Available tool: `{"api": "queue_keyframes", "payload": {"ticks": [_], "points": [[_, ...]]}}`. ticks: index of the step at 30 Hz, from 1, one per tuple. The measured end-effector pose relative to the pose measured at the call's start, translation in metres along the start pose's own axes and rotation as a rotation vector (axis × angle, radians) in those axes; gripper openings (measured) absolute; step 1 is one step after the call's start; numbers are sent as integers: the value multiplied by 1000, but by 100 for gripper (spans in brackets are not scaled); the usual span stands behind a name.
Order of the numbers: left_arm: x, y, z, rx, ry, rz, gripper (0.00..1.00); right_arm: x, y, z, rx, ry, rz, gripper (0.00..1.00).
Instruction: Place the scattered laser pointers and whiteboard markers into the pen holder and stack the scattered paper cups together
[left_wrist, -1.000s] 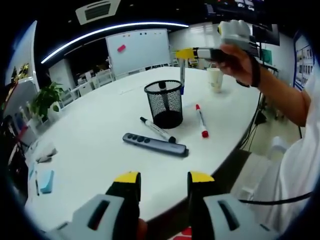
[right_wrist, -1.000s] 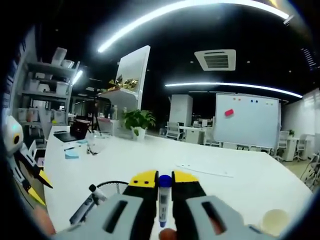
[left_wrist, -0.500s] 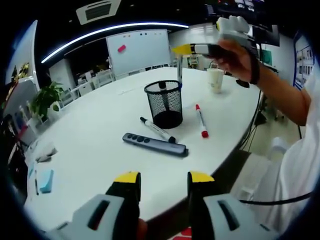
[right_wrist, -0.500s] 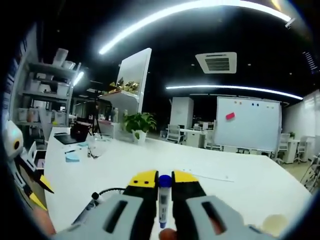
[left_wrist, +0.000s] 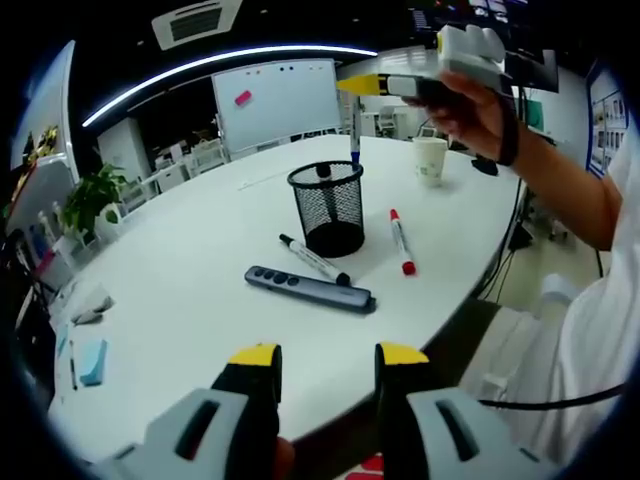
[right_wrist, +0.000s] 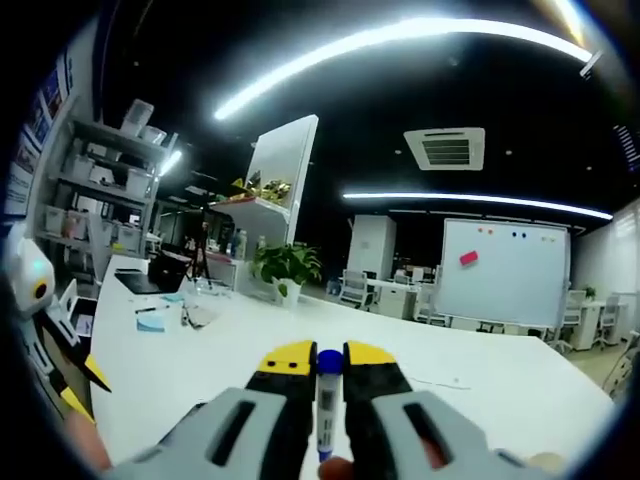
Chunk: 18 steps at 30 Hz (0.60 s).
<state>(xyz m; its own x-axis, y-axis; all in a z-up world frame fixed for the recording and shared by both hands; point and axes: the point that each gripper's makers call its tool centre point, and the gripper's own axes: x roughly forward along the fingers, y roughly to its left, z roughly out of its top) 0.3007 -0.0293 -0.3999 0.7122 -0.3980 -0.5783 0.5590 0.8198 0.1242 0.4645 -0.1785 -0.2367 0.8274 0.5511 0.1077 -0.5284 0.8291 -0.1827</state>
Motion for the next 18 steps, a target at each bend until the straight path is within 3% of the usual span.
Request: {"api": "queue_keyframes", "payload": {"ticks": [11, 18], "points": [[-1, 1, -1, -2, -2, 3, 38, 0, 8, 14, -26, -11, 15, 10], [-2, 3, -2, -7, -2, 8, 38, -1, 20, 28, 5, -71, 70, 10]]}}
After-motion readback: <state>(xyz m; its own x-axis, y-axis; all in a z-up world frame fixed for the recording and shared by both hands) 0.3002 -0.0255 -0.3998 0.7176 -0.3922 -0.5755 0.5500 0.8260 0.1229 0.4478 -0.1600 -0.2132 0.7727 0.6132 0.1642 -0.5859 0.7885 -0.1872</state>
